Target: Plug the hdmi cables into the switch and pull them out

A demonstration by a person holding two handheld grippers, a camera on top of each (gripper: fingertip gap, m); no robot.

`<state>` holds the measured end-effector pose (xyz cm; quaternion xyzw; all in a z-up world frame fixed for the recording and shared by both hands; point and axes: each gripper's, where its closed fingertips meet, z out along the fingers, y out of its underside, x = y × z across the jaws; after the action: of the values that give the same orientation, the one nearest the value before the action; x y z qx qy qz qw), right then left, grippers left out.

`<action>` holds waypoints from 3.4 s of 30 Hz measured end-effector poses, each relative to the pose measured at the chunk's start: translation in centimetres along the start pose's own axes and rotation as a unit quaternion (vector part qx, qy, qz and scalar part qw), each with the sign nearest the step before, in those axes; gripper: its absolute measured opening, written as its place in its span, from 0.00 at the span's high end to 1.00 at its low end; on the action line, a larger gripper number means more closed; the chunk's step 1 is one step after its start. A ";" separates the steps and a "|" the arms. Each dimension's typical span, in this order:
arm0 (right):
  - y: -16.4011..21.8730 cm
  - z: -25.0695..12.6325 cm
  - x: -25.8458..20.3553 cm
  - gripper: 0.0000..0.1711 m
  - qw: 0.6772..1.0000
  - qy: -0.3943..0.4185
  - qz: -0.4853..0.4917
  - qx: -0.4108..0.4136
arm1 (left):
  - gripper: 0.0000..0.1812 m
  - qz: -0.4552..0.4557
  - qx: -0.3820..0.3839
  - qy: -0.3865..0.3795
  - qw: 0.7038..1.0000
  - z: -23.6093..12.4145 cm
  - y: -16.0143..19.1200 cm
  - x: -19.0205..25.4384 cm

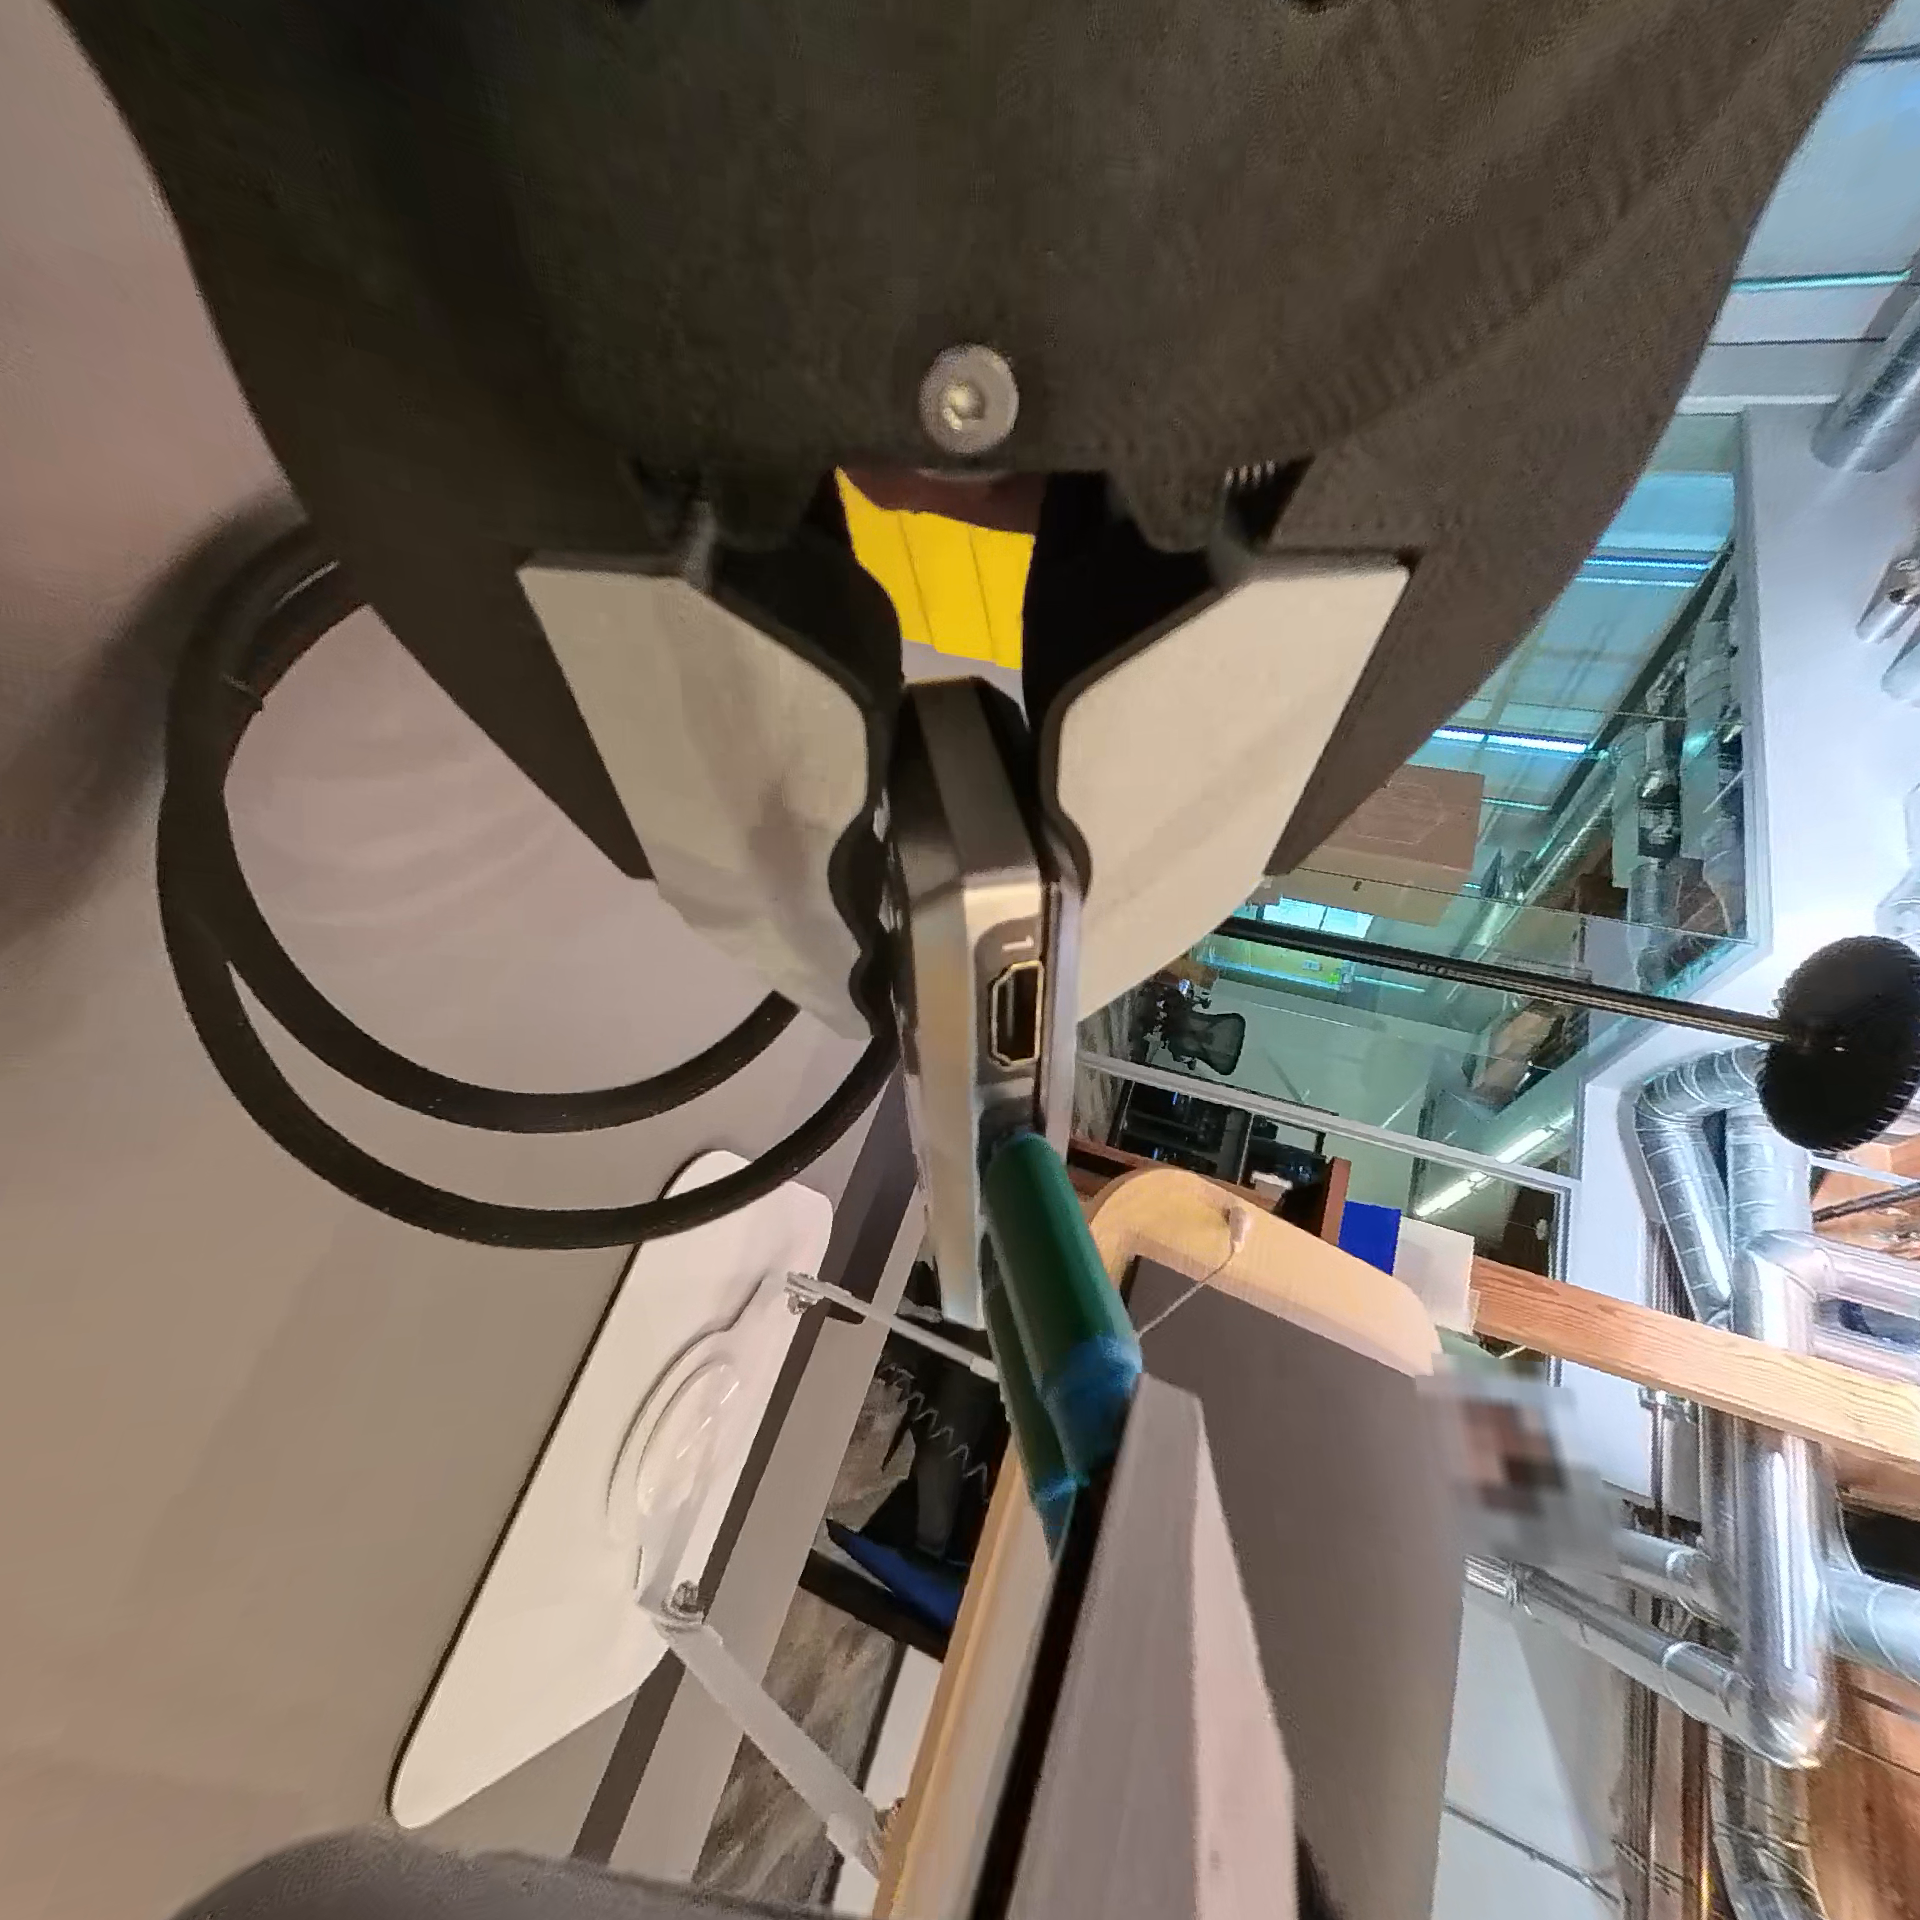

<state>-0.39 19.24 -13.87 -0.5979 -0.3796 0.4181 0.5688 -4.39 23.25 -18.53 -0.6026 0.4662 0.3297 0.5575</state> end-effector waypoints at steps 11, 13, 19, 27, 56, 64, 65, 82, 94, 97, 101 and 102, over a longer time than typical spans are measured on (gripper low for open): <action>0.1 0.6 0.0 0.98 0.999 -0.011 -0.052 -0.006 | 0.88 -0.020 -0.003 0.000 1.000 -0.2 0.1 0.2; 0.2 0.6 -0.1 0.94 0.999 -0.018 -0.038 0.004 | 0.88 -0.027 -0.001 0.000 1.000 -0.1 0.2 0.2; -0.1 0.4 0.0 0.97 0.998 -0.018 -0.055 0.024 | 0.88 -0.048 0.006 0.005 0.999 -0.2 0.0 0.1; 0.2 -0.2 -0.2 0.90 0.996 -0.010 -0.082 0.023 | 0.88 -0.064 0.014 0.014 0.998 -0.4 -0.2 0.0; 1.2 0.3 -0.8 0.90 0.999 -0.032 -0.030 -0.008 | 0.80 -0.058 0.026 0.017 0.998 0.0 -0.9 0.8; 0.7 -0.1 -0.7 0.92 0.999 -0.022 -0.032 -0.011 | 0.81 -0.003 0.016 -0.028 0.999 -0.1 -0.5 -0.3; 0.8 -0.1 -0.6 0.93 0.999 -0.023 -0.029 -0.012 | 0.82 0.005 0.014 -0.030 0.999 -0.1 -0.4 -0.3; 0.5 -0.3 -1.0 0.98 0.998 -0.031 -0.050 -0.030 | 0.82 -0.036 0.021 0.004 0.999 -0.1 -0.2 0.1; 0.2 0.7 -2.2 0.98 0.990 0.009 -0.121 -0.066 | 0.81 -0.116 0.007 0.060 0.991 1.0 1.6 0.9; 0.0 0.7 -1.9 0.98 0.994 0.003 -0.095 -0.056 | 0.82 -0.106 0.018 0.046 0.993 0.8 1.2 0.4; -0.1 0.1 -1.3 0.98 0.998 -0.011 -0.050 -0.035 | 0.81 -0.070 0.074 0.034 0.994 -0.2 -0.8 0.3; -0.1 0.1 -1.4 0.98 0.998 -0.017 -0.042 -0.034 | 0.79 -0.051 0.084 0.023 0.995 -0.3 -1.3 0.3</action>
<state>-0.95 17.99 -13.65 -0.5937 -0.4277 0.3908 0.5585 -3.16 22.79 -18.30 -0.5840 0.4737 0.2464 0.6114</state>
